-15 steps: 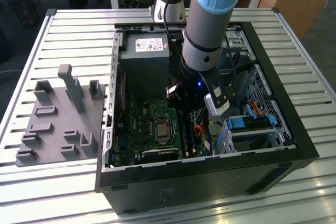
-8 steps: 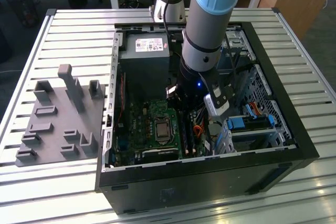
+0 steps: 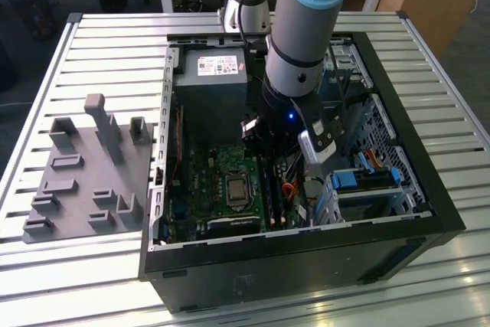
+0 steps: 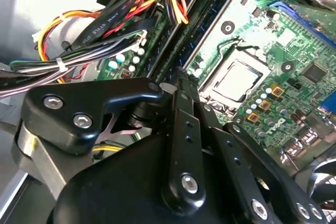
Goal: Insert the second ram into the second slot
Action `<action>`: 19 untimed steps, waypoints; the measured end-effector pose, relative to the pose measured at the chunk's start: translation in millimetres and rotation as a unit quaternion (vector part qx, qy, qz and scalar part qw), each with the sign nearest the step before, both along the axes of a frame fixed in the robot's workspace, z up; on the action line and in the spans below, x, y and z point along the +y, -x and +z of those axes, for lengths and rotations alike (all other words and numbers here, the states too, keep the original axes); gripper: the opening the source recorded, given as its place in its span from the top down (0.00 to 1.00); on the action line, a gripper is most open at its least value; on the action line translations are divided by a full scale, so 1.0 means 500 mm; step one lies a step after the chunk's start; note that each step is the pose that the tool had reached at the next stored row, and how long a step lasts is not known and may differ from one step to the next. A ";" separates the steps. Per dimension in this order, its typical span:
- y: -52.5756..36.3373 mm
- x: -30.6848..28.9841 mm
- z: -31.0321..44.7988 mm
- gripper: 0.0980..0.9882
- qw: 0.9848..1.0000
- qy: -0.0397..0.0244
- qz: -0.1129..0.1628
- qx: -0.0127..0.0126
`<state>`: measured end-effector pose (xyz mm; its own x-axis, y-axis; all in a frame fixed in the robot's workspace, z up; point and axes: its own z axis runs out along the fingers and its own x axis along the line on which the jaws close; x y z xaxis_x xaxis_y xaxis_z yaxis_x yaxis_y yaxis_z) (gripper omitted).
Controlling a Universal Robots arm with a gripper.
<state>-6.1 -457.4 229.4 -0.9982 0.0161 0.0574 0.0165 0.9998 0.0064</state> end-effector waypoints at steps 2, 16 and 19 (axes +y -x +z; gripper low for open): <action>0.000 0.000 0.006 0.99 1.000 0.000 0.000 0.000; 0.000 0.000 0.038 0.99 1.000 0.000 0.000 0.000; 0.000 0.000 0.039 0.99 1.000 0.000 0.000 0.000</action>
